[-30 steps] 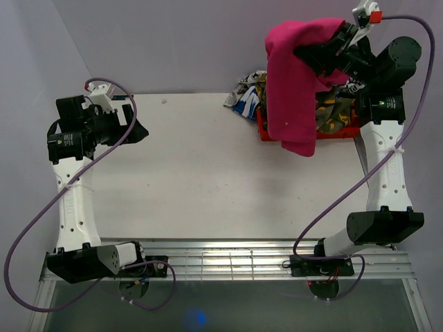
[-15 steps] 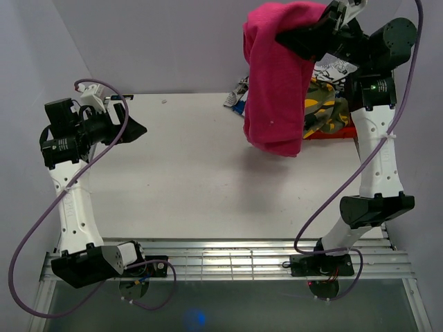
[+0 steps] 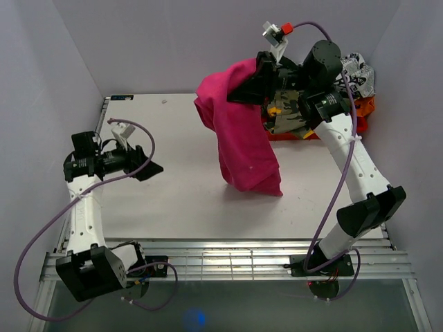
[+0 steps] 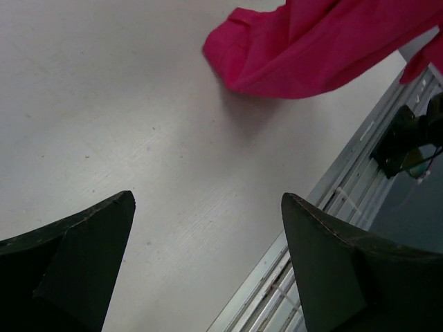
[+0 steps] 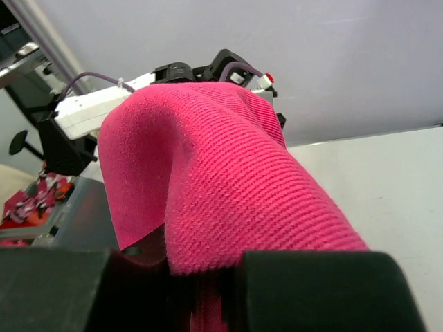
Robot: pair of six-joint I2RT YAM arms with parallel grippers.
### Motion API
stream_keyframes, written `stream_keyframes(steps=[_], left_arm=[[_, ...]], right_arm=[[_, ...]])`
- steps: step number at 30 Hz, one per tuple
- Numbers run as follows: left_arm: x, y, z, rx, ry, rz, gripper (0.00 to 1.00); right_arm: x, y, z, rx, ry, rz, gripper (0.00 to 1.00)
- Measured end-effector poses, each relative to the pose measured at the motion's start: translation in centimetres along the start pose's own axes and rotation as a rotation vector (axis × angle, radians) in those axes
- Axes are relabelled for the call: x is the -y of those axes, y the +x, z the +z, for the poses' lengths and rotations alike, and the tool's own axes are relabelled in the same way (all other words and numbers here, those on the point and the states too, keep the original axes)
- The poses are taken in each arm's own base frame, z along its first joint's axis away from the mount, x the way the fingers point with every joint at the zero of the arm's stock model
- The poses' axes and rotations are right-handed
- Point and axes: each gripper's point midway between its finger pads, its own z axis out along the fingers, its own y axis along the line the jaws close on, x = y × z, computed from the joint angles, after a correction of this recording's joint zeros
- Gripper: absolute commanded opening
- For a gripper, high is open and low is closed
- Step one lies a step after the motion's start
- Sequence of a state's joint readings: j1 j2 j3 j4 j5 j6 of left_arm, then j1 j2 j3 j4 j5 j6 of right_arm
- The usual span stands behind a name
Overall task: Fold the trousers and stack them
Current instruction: Move the trousers to the center of the board
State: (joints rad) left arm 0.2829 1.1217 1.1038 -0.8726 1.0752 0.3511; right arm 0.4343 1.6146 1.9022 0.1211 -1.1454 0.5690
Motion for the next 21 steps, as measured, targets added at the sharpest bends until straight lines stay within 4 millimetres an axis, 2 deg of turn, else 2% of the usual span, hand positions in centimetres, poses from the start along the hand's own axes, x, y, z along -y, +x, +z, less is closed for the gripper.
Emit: stream_keyframes(steps=[3,6,9,12,14,16,18,21], left_arm=[[0.6,3.1,0.5,-0.023,0.035,0.085,0.96],[0.0,3.5,0.9,-0.017,0.023,0.176,0.96],[-2.0,2.1,1.4,0.001,-0.012,0.197,0.95],[-4.4,-0.6,2.4,0.006,-0.026,0.14,0.92],[-6.5,-2.8,3.5,0.007,-0.04,0.114,0.92],[-8.1,-4.4,4.9,-0.002,-0.046,0.09,0.92],[-8.9,-4.8,6.3,-0.025,-0.039,0.067,0.92],[-8.4,-3.9,8.6,-0.078,-0.015,0.047,0.92]], right_arm=[[-0.9,0.6,0.3,-0.045,-0.057,0.021,0.08],[-1.9,1.6,-0.1,-0.097,-0.109,0.057,0.08],[-2.8,4.9,-1.0,-0.158,-0.153,0.15,0.08],[-3.4,10.4,-2.2,-0.211,-0.154,0.309,0.08],[-3.1,14.1,-2.8,-0.249,-0.092,0.425,0.08],[-2.0,16.9,-3.2,-0.284,0.031,0.462,0.08],[-1.4,19.1,-4.1,-0.328,0.157,0.466,0.08],[-1.8,21.1,-6.3,-0.389,0.303,0.417,0.08]])
